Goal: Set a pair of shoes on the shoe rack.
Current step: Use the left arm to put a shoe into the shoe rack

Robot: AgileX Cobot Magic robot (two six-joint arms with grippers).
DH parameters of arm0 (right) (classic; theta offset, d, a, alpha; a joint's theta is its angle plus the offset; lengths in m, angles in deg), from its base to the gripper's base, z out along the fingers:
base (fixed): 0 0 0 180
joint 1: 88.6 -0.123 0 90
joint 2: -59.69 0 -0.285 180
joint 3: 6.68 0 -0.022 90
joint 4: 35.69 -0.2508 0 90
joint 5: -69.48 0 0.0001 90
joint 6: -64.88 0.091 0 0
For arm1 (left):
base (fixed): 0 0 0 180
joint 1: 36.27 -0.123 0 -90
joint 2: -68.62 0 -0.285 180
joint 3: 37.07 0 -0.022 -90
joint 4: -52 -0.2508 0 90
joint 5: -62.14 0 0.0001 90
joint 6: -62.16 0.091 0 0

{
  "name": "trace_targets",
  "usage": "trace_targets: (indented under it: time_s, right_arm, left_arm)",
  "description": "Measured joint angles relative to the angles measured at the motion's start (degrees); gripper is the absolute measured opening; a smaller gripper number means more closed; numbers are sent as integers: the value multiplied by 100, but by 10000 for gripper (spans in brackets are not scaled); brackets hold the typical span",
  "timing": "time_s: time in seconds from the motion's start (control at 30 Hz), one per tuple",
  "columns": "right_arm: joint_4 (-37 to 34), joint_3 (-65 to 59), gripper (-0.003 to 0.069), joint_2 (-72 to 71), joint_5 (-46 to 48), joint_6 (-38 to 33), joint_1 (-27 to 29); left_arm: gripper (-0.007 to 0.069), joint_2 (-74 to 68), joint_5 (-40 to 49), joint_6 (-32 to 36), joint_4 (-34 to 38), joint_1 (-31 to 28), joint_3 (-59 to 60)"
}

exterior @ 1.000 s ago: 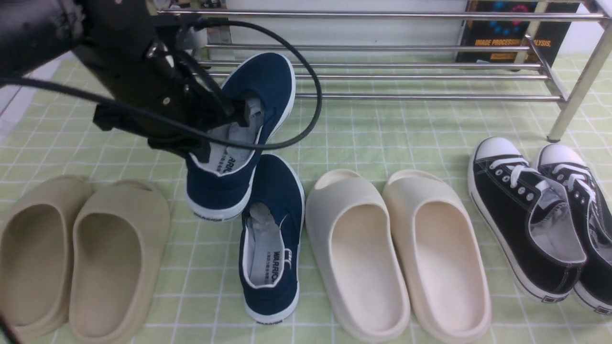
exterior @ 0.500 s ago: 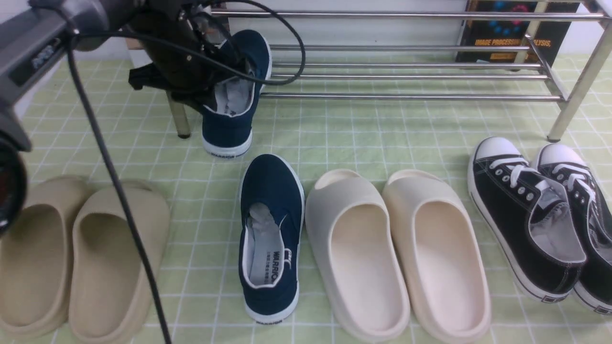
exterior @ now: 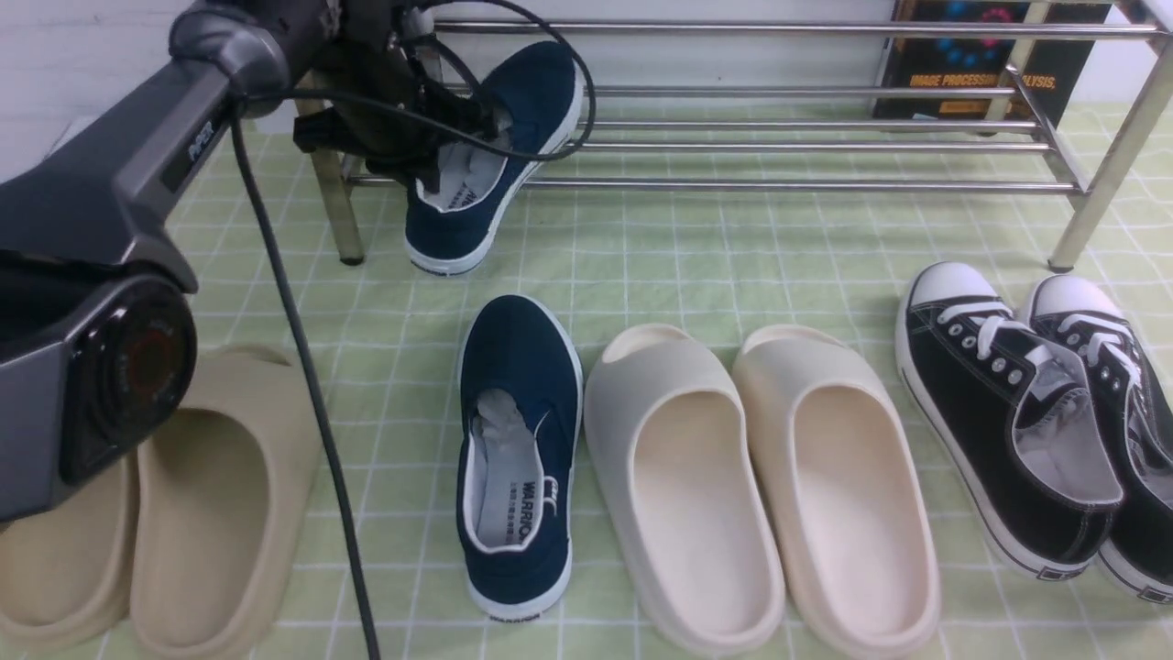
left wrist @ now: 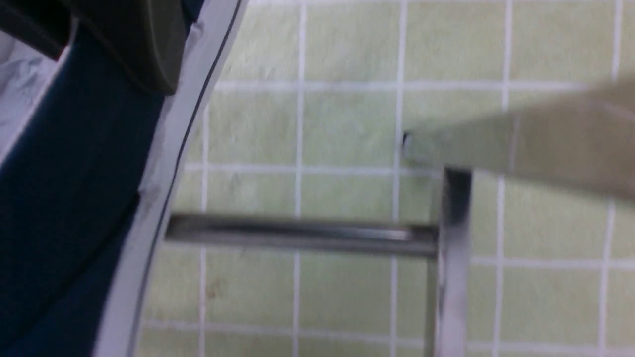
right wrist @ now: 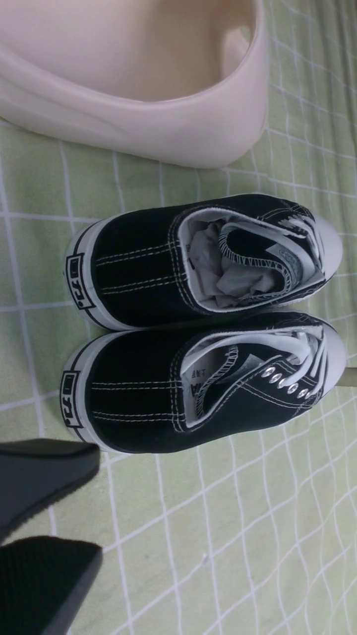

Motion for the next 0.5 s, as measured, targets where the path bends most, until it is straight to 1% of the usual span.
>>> trace_targets:
  time_s: [0.07,0.13,0.33,0.43,0.5]
  right_arm:
    - [0,0,239,0,0,0,0]
    - [0,0,239,0,0,0,0]
    - [0,0,239,0,0,0,0]
    - [0,0,239,0,0,0,0]
    - [0,0,239,0,0,0,0]
  left_arm:
    - [13,-15,-138,-57,12,0,-16]
    - [13,-59,-456,-255,49,18,-24]
    - [13,-65,-468,-451,44,7,-24]
    - [27,-65,-468,-466,44,7,-24]
    - [57,-65,-468,-466,56,7,-24]
